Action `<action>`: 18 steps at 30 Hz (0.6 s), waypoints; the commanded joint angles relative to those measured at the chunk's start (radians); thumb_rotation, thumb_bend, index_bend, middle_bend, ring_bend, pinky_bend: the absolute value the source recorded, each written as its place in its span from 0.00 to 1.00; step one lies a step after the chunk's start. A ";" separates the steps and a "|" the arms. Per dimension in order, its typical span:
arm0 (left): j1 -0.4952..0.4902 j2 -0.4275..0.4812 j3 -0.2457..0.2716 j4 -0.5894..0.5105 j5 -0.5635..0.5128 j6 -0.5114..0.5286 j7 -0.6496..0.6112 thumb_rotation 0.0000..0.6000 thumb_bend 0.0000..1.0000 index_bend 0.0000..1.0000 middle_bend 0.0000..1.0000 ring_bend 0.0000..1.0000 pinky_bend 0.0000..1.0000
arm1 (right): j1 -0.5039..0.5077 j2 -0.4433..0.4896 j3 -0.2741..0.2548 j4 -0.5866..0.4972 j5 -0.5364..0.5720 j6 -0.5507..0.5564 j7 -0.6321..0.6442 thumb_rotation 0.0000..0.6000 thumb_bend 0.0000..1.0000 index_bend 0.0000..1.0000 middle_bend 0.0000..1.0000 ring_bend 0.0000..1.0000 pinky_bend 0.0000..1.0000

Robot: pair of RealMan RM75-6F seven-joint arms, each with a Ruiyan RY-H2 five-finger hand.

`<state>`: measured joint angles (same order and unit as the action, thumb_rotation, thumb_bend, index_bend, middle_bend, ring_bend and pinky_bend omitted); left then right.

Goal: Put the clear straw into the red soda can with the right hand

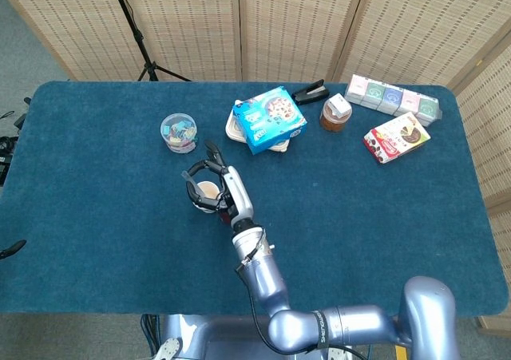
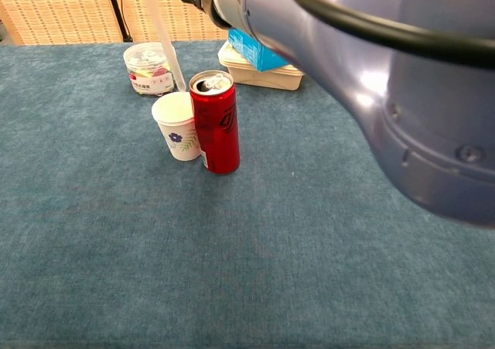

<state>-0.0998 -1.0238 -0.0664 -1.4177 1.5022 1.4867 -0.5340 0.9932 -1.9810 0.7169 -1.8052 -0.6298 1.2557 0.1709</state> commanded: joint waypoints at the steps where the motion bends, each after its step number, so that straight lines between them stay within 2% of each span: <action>1: 0.001 0.000 0.000 0.000 -0.001 0.000 -0.001 1.00 0.00 0.00 0.00 0.00 0.00 | 0.002 -0.006 0.002 0.006 -0.003 0.001 -0.005 1.00 0.69 0.59 0.00 0.00 0.00; 18: -0.002 0.000 0.001 0.002 0.001 -0.006 0.000 1.00 0.00 0.00 0.00 0.00 0.00 | 0.001 -0.018 0.020 0.015 -0.013 -0.013 -0.034 1.00 0.69 0.59 0.00 0.00 0.00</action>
<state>-0.1021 -1.0236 -0.0655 -1.4159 1.5029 1.4811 -0.5337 0.9947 -1.9984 0.7366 -1.7908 -0.6435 1.2437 0.1382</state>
